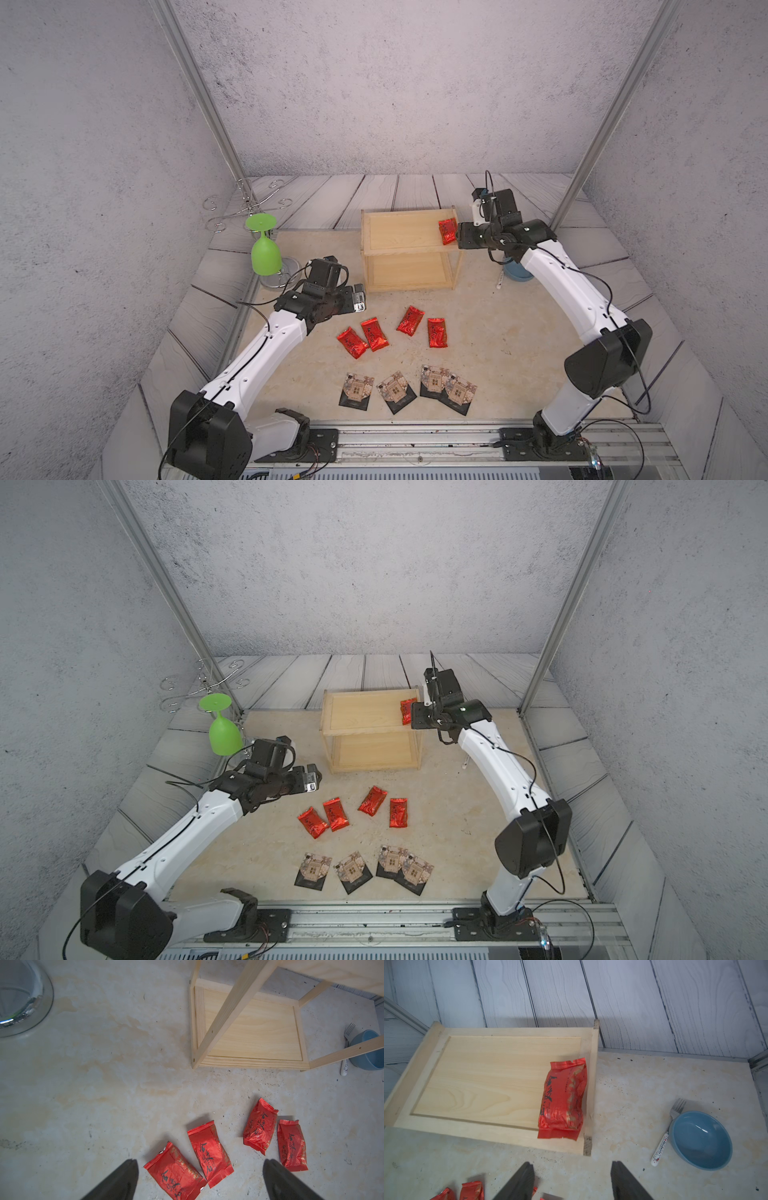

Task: Place the tea bags on the shelf by color
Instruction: Place the tea bag on the shelf, then pick up the tea bag from the center of the board.

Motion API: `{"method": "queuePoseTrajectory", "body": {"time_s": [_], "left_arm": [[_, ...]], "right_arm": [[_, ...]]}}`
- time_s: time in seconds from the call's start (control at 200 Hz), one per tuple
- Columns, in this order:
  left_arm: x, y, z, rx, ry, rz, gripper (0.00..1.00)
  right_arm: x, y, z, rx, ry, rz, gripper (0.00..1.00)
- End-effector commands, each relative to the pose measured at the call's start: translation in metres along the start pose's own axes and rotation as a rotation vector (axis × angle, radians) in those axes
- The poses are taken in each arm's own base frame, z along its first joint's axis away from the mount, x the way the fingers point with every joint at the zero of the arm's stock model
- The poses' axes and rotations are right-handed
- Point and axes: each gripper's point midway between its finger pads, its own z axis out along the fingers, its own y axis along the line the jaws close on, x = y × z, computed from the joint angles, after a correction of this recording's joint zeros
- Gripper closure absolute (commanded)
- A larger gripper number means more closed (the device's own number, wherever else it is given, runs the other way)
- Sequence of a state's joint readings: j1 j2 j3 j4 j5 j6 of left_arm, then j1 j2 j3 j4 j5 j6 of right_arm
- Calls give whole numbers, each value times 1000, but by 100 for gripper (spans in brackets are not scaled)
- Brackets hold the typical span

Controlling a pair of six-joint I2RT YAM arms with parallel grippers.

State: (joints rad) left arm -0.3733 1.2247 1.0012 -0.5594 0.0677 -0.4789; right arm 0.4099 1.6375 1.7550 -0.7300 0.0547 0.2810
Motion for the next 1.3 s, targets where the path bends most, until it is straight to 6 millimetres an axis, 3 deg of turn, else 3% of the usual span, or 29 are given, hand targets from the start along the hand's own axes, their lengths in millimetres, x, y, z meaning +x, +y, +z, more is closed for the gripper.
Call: {"method": "queuePoseTrajectory", "body": {"time_s": [0.0, 0.12, 0.265, 0.425, 0.711, 0.946, 1.291], "left_arm": [[3, 3, -10, -9, -1, -10, 0], [9, 4, -14, -2, 12, -18, 2], [20, 8, -12, -7, 33, -32, 2], [26, 11, -9, -21, 55, -31, 2], [33, 22, -1, -89, 119, -8, 0], [35, 32, -3, -158, 158, -1, 0], [37, 31, -5, -147, 148, -9, 1]], "right_arm": [[31, 9, -17, -25, 39, 26, 36], [93, 16, -20, 14, 113, 45, 37], [176, 29, 0, 16, 218, 101, 38], [229, 35, 21, 56, 337, 80, 34], [257, 59, 51, 4, 424, 85, 26], [274, 55, 70, 87, 512, 69, 24], [295, 55, 91, 138, 576, 57, 23]]}}
